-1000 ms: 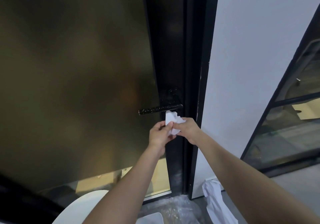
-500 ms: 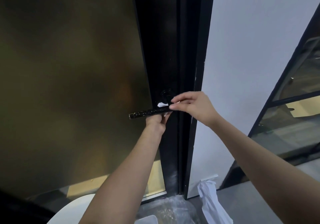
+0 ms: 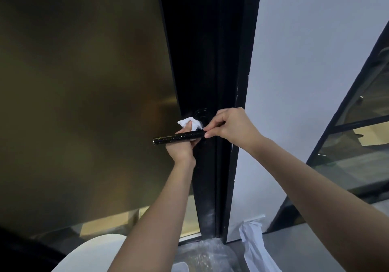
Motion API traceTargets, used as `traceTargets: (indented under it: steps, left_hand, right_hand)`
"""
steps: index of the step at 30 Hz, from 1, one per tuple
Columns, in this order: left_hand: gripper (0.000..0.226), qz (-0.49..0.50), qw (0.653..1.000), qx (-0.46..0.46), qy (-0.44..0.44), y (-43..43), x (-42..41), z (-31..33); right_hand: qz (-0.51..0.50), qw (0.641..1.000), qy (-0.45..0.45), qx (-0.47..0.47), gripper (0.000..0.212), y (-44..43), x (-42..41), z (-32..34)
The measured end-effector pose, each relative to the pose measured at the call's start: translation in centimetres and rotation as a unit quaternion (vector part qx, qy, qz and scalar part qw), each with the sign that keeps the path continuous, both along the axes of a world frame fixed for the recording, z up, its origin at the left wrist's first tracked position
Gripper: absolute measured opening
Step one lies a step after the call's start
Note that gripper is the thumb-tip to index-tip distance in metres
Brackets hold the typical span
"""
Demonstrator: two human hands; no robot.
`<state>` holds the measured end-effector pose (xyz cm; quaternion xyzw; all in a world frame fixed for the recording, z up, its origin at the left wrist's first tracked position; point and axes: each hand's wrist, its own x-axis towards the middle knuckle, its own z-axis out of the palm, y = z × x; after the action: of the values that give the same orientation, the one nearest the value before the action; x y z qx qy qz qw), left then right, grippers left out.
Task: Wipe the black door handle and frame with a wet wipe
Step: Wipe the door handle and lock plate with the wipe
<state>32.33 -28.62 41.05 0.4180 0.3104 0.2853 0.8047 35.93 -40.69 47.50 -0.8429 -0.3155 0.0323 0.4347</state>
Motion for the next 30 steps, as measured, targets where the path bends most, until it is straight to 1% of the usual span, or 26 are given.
traceTargets:
  steps: [2, 4, 8, 10, 12, 13, 16, 18, 21, 24, 25, 26, 28, 30]
  left_hand:
    - [0.002, 0.010, 0.999, 0.002, 0.038, -0.7, 0.2, -1.1]
    - [0.006, -0.008, 0.996, 0.001, 0.086, -1.3, 0.6, -2.2]
    - [0.021, -0.070, 0.993, 0.003, 0.098, -2.5, 2.7, -1.1]
    - [0.018, -0.081, 0.989, 0.031, 0.122, -2.9, 2.7, -0.7]
    - [0.009, -0.048, 0.986, 0.061, 0.148, -2.5, 1.6, -1.2]
    - [0.005, -0.017, 0.987, 0.069, 0.142, -1.9, 1.0, -1.5]
    - [0.006, 0.064, 0.993, 0.063, 0.077, 0.0, -0.1, -1.3]
    - [0.011, 0.074, 0.993, 0.067, 0.062, 0.1, 0.3, -0.9]
    - [0.011, 0.048, 0.996, 0.032, 0.072, -1.5, 0.8, -1.2]
    - [0.006, -0.017, 0.992, 0.016, 0.127, -3.1, 1.1, -1.8]
    - [0.010, -0.030, 0.991, 0.011, 0.127, -3.5, 1.3, -1.5]
    - [0.019, -0.041, 0.992, 0.012, 0.117, -3.8, 1.6, -1.1]
    - [0.035, -0.073, 0.991, 0.036, 0.110, -3.9, 2.1, -0.2]
    - [0.033, -0.103, 0.985, 0.061, 0.122, -3.4, 2.1, 0.3]
  right_hand:
    - [0.002, 1.000, -0.005, 0.005, 0.015, -0.1, 0.0, -0.1]
    - [0.006, 1.000, -0.008, 0.006, 0.015, -0.1, 0.0, -0.1]
    - [0.015, 1.000, 0.003, 0.005, 0.015, 0.0, 0.0, 0.2]
    - [0.016, 1.000, -0.005, 0.006, 0.015, 0.0, -0.1, 0.1]
    - [0.011, 1.000, -0.021, 0.005, 0.014, 0.0, -0.2, -0.1]
    - [0.008, 1.000, -0.026, 0.005, 0.014, 0.0, -0.1, -0.1]
    - [0.005, 1.000, -0.027, -0.004, 0.015, 0.0, 0.0, 0.0]
    - [0.008, 0.999, -0.029, -0.014, 0.016, 0.2, 0.0, 0.3]
    - [0.015, 0.999, -0.033, -0.023, 0.017, 0.3, -0.2, 0.5]
    - [0.017, 0.999, -0.029, -0.022, 0.015, 0.2, -0.5, 0.4]
    - [0.014, 0.999, -0.025, -0.022, 0.014, 0.2, -0.6, 0.4]
    - [0.011, 1.000, -0.018, -0.021, 0.014, 0.2, -0.7, 0.3]
    - [0.004, 1.000, -0.015, -0.016, 0.014, 0.3, -0.9, 0.2]
    - [-0.001, 0.999, -0.029, -0.014, 0.014, 0.3, -0.8, 0.1]
